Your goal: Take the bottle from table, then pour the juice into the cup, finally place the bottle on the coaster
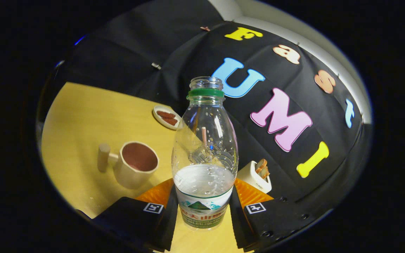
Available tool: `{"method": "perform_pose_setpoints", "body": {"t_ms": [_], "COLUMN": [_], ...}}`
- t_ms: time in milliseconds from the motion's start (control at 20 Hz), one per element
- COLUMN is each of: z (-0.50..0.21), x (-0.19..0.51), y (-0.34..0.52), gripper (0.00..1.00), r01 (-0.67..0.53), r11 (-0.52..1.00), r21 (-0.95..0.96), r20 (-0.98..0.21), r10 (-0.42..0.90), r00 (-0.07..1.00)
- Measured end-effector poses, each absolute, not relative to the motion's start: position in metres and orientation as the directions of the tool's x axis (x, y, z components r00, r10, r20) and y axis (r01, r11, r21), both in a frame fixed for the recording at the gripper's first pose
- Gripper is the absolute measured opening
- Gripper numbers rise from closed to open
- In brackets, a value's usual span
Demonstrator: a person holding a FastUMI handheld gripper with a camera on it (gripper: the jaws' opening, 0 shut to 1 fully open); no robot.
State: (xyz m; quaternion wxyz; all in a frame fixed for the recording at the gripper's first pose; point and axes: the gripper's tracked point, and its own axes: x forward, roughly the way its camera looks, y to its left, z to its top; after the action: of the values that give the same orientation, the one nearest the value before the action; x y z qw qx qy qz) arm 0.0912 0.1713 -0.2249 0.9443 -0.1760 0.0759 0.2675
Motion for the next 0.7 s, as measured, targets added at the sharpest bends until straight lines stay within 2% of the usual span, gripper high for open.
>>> {"method": "perform_pose_setpoints", "body": {"t_ms": [150,300,500,700], "z": [-0.214,-0.196,-0.203,-0.234], "x": [0.105,0.124,0.163,0.191], "y": [0.173,0.179,0.176,0.186], "gripper": [0.69,0.71,0.73,0.74], "r01": [-0.569,-0.620,-0.638,-0.614], "r11": [0.820,0.772,0.728,0.719], "r21": [-0.060,0.141,0.251,0.326], "r20": [-0.206,-0.119,-0.058,-0.069], "r10": [0.548,0.635,0.669,0.666], "r00": [0.811,0.763,0.741,0.743]}}
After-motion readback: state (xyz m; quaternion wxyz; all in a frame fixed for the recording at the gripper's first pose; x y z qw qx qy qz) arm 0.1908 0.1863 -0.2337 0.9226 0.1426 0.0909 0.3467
